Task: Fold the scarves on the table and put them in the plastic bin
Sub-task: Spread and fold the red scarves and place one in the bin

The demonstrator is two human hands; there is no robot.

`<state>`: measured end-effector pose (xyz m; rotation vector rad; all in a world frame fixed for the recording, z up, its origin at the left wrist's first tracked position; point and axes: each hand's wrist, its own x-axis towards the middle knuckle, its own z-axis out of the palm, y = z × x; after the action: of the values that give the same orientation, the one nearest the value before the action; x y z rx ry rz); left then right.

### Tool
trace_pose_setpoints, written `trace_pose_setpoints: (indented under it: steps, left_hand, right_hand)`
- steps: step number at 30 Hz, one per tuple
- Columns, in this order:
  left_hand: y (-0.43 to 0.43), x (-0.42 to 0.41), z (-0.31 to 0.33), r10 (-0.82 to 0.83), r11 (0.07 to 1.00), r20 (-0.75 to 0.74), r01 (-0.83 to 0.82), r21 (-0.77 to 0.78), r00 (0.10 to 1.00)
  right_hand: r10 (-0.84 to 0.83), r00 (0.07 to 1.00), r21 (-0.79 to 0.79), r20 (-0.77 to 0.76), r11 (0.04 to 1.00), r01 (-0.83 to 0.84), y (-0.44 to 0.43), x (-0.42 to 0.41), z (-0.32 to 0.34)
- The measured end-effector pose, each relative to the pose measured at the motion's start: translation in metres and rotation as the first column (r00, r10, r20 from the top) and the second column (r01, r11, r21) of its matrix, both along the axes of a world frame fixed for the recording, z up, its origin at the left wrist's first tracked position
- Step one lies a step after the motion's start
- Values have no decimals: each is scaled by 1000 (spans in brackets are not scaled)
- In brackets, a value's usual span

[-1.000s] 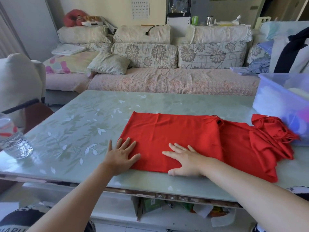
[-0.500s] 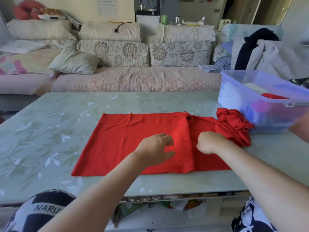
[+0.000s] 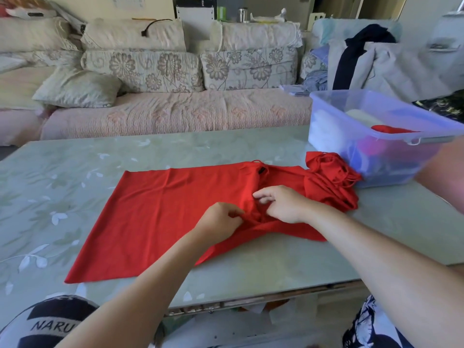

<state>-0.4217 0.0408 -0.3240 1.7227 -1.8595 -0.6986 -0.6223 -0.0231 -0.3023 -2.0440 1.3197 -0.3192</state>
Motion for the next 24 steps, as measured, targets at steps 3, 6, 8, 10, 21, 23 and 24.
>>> trace_pose_setpoints:
  steps: [3, 6, 8, 10, 21, 23, 24]
  left_hand:
    - [-3, 6, 5, 145, 989, -62, -142, 50, 987]
    - [-6, 9, 10, 319, 946, -150, -304, 112, 936]
    - [-6, 8, 12, 344, 933, -215, -308, 185, 914]
    - [-4, 7, 13, 294, 948, -216, -254, 194, 931]
    - [7, 4, 22, -122, 953, -125, 151, 263, 985]
    - [10, 1, 26, -246, 923, -17, 240, 302, 969]
    - [11, -1, 28, -283, 910, 17, 263, 320, 959]
  right_hand:
    - [79, 992, -21, -98, 996, -81, -1, 7, 2]
    - [114, 975, -42, -190, 991, -124, 9, 18, 10]
    - [102, 965, -86, -243, 988, -126, 16, 27, 12]
    - [78, 971, -178, -226, 977, -120, 18, 34, 7]
    - [140, 936, -567, -323, 764, -309, 20, -10, 26]
    - [111, 850, -561, -516, 705, -433, 24, -19, 39]
    - [91, 789, -511, -608, 715, -477, 27, -23, 43]
